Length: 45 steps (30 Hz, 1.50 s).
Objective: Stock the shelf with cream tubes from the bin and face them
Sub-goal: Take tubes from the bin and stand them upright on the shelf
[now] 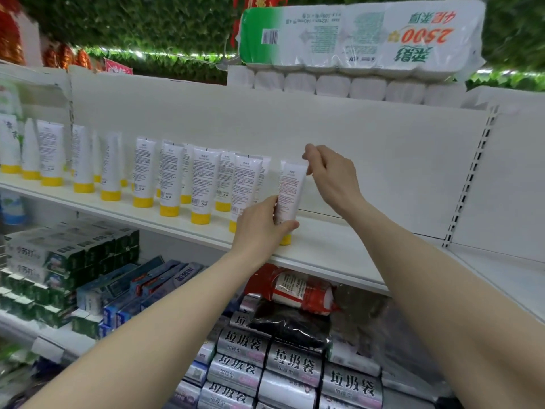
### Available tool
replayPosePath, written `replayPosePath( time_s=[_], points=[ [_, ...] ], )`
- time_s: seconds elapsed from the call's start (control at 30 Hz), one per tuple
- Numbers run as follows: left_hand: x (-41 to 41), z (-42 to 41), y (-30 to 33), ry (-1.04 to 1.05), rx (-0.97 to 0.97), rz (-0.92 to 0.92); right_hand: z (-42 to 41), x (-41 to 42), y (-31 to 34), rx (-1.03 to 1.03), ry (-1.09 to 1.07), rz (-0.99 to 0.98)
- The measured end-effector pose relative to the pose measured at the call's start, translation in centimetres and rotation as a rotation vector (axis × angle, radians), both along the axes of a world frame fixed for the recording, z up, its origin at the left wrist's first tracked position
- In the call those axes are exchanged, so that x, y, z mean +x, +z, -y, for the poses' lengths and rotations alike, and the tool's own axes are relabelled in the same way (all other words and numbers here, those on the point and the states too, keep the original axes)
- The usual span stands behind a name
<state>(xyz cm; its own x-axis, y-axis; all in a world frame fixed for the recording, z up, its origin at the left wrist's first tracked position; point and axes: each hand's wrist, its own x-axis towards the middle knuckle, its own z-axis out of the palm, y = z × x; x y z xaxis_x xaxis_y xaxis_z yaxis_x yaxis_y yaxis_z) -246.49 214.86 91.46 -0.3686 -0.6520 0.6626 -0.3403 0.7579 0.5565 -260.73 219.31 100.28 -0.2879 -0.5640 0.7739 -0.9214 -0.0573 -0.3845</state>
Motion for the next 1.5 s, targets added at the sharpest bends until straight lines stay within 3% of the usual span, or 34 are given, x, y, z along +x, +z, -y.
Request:
replayPosePath(
  time_s=[0.23, 0.4, 0.47, 0.6, 0.73, 0.83, 1.2, 1.5],
  points=[
    [1.3, 0.2, -1.3, 0.064, -0.069, 0.12, -0.4, 1.7, 0.6, 0.017, 0.067, -0.048],
    [3.2, 0.6, -1.0, 0.197, -0.215, -0.141, -0.4, 0.7, 0.8, 0.019, 0.058, -0.041],
    [3.7, 1.6, -0.8, 0.253, -0.187, -0.178, -0.3, 0.5, 0.7, 0.015, 0.015, -0.081],
    [3.7, 2.7, -0.7, 0.265, -0.034, -0.115, -0.5, 1.2, 0.2, 0.064, -0.045, -0.206],
    [3.4, 3.4, -0.9, 0.251, 0.07, 0.018, 0.1, 1.5, -0.4, 0.086, 0.016, -0.126],
    [3.6, 3.7, -0.9, 0.28, 0.067, 0.106, 0.7, 1.7, -0.6, 0.075, -0.04, -0.134],
    [4.4, 4.4, -0.8, 0.238, 0.088, 0.118, 1.5, 2.8, -1.5, 0.064, -0.13, -0.134],
    [8.0, 4.3, -1.2, 0.149, 0.006, 0.129, -1.1, 5.1, -1.6, 0.068, -0.236, -0.284]
  ],
)
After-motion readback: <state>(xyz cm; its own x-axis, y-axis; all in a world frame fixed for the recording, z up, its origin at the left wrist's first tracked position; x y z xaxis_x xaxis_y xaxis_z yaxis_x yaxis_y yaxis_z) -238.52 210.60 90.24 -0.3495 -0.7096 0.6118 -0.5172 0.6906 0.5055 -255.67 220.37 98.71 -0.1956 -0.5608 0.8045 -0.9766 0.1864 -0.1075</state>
